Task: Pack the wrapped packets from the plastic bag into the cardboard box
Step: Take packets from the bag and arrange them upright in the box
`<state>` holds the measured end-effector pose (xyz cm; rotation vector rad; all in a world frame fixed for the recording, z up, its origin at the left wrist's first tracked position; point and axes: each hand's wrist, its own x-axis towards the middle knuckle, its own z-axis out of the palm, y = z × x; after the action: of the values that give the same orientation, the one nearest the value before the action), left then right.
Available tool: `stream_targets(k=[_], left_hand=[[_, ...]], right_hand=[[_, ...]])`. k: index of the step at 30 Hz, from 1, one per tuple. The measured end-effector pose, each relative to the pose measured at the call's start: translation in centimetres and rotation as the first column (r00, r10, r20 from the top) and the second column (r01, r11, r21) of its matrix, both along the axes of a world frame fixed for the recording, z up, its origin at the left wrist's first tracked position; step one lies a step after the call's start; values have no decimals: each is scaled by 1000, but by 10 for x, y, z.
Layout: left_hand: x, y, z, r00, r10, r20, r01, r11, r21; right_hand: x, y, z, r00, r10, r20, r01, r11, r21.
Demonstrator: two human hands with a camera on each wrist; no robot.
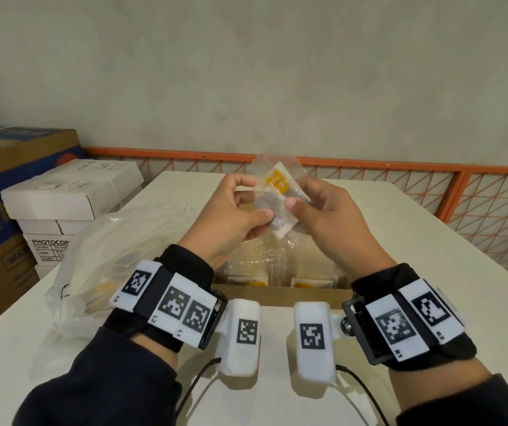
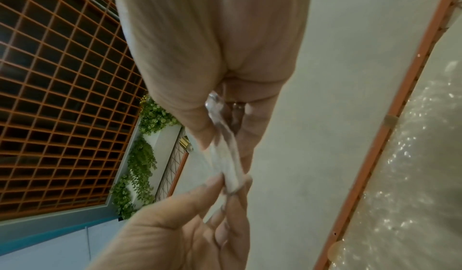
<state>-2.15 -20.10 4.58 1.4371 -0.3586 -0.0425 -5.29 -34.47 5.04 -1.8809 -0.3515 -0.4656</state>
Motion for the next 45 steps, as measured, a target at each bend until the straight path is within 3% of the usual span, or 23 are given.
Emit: stream_targets(k=[6,13,17,22,25,30,34,40,45], left_hand=[[6,7,3,991,125,-47,-128,989,-74],[7,14,6,963,262,64,-258,964,-62],[6,15,8,974,223,28,-222,974,-48],[3,12,10,997,74,-25,-76,991,-107],[2,11,10,992,127,-13,-128,983,-128],[4,12,5,980,198,29,-196,979,-60],[5,12,6,994,110,-16,-110,994,-4],[1,10,5,996,-5,-92,19,988,153],[2,12,4,995,9,-100,8,986,164]], right_hand=[[-1,-3,4,998,-52,-23,54,996,77],[5,-21,6,954,-300,-19,301,951,76],[4,-30,8,935,-354,-9,354,932,79],[3,-40,11,945,-320,-64,325,939,115],[4,-43,9,938,-336,-87,343,936,84],[4,-39,7,952,-294,-84,299,952,61],[2,-39,6,957,-251,-143,255,967,9],[-4,-36,7,957,-56,-283,29,995,-99],[-1,-39,2,930,-65,-363,18,991,-130]])
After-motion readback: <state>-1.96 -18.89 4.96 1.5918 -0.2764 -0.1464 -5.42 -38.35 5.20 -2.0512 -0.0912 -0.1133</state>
